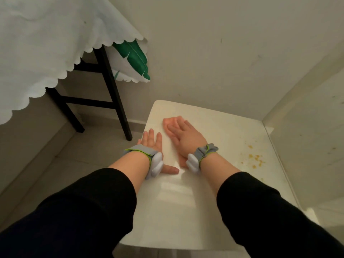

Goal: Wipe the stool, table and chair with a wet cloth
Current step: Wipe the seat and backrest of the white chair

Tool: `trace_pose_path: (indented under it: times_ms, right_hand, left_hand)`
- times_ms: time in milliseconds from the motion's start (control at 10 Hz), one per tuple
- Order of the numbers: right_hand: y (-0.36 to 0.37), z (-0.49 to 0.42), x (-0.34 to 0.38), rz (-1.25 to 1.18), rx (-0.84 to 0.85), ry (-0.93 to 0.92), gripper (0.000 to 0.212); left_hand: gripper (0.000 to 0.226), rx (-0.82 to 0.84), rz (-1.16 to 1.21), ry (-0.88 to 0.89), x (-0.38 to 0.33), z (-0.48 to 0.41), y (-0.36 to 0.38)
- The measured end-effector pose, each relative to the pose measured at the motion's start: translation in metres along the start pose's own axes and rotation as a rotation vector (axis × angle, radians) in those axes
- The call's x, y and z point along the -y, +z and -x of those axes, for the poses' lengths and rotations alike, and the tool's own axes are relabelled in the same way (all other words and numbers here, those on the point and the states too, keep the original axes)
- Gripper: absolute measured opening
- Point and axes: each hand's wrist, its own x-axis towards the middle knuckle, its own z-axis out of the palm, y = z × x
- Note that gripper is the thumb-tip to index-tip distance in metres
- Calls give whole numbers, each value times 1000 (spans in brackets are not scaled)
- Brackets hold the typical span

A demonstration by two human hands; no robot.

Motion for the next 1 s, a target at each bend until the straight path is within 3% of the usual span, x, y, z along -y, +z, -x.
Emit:
trace_pose_path:
  times_ms: [100, 300, 400, 500, 600, 700, 800, 900, 1000]
  right_hand:
    - [-11, 2, -44, 40, -13, 38, 52]
    - [-42, 29, -108, 102, -22, 584, 69]
    - [-36, 20, -84, -65, -88, 846, 62]
    - [-19, 15, -39, -54, -105, 717, 58]
    - [-4, 11, -13, 4, -60, 375, 54]
    - [-11, 12, -32, 10, -24, 120, 50]
    - [-22, 22, -64, -42, -38, 121, 50]
    - [-25, 28, -71, -48, -88, 468, 52]
    - [-21, 29, -44, -87, -76, 670, 54]
  left_hand:
    - [150, -6, 29, 1, 1, 1, 0]
    - [149, -16, 53, 17, 1, 1, 1]
    - [147, -23, 49, 18, 0, 3, 1]
    - [147, -18, 48, 13, 0, 2, 0]
    - [148, -6, 29, 6, 0, 2, -1]
    - [149, 3, 33, -4, -1, 2, -3]
    - [150, 15, 59, -12, 0, 1, -2]
    - [150, 30, 54, -7, 1, -1, -1]
    - [151, 22, 50, -6, 1, -4, 0]
